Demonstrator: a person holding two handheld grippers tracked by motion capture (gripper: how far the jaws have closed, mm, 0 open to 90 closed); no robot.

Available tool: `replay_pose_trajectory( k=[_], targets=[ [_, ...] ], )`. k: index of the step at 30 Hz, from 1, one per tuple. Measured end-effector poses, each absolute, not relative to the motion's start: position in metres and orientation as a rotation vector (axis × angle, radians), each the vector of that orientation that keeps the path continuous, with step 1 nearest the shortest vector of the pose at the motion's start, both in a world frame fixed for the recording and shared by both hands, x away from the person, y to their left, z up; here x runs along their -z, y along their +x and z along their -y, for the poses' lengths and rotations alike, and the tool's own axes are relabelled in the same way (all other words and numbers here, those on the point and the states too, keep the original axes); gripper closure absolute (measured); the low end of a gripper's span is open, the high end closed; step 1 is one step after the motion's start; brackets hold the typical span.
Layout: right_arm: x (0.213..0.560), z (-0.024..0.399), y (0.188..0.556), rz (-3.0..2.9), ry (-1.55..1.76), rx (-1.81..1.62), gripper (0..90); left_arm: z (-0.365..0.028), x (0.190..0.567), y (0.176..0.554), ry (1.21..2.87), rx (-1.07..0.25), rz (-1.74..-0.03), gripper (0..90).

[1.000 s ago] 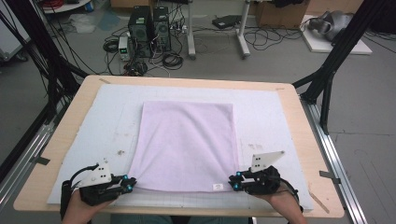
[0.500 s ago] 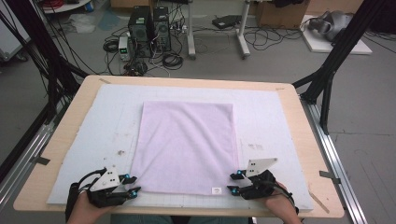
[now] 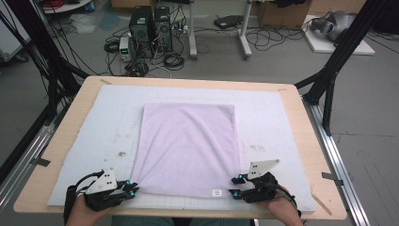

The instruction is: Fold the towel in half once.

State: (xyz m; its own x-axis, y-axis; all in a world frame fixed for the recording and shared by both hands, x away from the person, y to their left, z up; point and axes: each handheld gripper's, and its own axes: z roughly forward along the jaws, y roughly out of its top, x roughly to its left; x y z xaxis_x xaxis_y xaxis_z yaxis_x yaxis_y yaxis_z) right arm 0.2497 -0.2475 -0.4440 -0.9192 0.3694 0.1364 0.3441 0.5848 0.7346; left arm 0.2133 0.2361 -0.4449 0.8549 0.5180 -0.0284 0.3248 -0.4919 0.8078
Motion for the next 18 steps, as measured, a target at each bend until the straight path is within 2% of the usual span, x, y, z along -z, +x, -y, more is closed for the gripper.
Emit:
replay_pose_trajectory(
  k=[2, 5, 10, 18],
  targets=[
    [0.441, 0.247, 0.254, -2.758, 0.639, -1.270, 49.9, -0.238, 0.440, 0.217, 2.106, -0.271, -0.637, 59.8],
    [0.433, 0.244, 0.263, -2.716, 0.660, -1.257, 41.5, -0.239, 0.432, 0.224, 2.090, -0.315, -0.677, 51.9],
    [0.418, 0.244, 0.284, -2.629, 0.722, -1.256, 32.0, -0.242, 0.423, 0.243, 2.032, -0.345, -0.746, 46.4],
    [0.407, 0.243, 0.323, -2.553, 0.788, -1.244, 30.1, -0.243, 0.410, 0.285, 1.991, -0.369, -0.819, 40.6]
  ],
)
